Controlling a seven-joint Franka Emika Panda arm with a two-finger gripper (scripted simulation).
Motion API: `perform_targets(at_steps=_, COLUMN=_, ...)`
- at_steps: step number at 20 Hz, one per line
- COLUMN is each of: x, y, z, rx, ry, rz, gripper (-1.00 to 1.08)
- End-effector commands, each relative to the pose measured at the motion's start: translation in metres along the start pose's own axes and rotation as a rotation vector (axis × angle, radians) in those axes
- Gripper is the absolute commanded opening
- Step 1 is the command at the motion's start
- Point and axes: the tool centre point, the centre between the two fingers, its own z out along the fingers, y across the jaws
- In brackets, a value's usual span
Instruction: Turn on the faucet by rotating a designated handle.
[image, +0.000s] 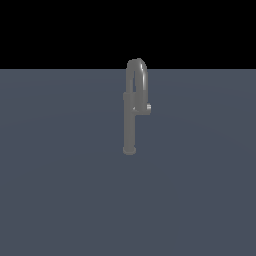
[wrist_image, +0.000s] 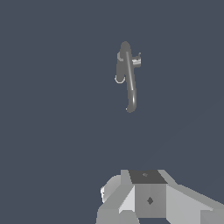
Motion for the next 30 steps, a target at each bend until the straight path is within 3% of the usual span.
perform_targets(at_steps=1, x=0.000, y=0.000, z=0.000, rx=0.000, ry=0.000, rz=0.000, gripper=-1.00)
perform_targets(at_steps=8, x=0.006, y=0.000, z=0.001, rx=0.014, ry=-0.018, rz=0.016, gripper=-1.00)
perform_targets(at_steps=14, x=0.022, y=-0.001, z=0.003, rx=0.050, ry=-0.062, rz=0.057, gripper=-1.00)
perform_targets(at_steps=30, x=0.100, y=0.006, z=0.025, rx=0.238, ry=-0.291, rz=0.267, gripper=-1.00)
